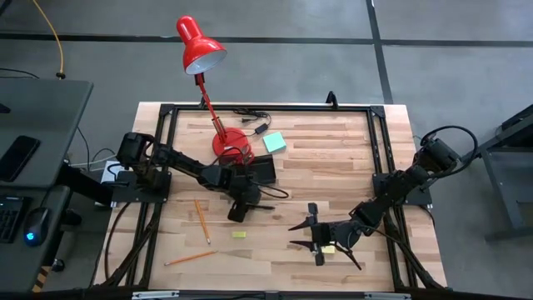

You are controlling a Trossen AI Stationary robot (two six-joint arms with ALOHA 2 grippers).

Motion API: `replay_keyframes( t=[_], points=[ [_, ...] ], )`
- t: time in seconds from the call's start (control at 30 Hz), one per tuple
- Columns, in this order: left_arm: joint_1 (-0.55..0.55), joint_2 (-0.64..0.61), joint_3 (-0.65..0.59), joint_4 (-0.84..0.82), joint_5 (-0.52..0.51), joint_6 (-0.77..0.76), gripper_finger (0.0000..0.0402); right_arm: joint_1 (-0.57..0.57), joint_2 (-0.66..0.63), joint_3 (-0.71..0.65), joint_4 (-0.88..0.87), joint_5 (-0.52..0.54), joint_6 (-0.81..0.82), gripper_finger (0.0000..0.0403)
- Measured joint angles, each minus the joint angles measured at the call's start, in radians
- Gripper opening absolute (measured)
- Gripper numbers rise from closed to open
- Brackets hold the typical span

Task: Pick and place office supplies into organizer
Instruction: Put the black pen into the desk organizer

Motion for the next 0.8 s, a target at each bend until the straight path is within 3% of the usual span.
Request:
replay_keyframes(
  t=[0.2,0.3,0.8],
  points=[
    [0.001,0.003,-0.001,0.018,0.044,0.015,0.0019,0.0,0.0,0.0,0.0,0.003,-0.007,0.0152],
    [0.002,0.006,-0.003,0.054,0.075,0.064,0.0022,0.0,0.0,0.0,0.0,0.003,-0.008,0.0152],
    [0.005,0.0,-0.004,0.089,0.103,0.016,0.0001,-0.002,0.0,0.0,0.0,0.047,-0.017,0.0152]
  ],
)
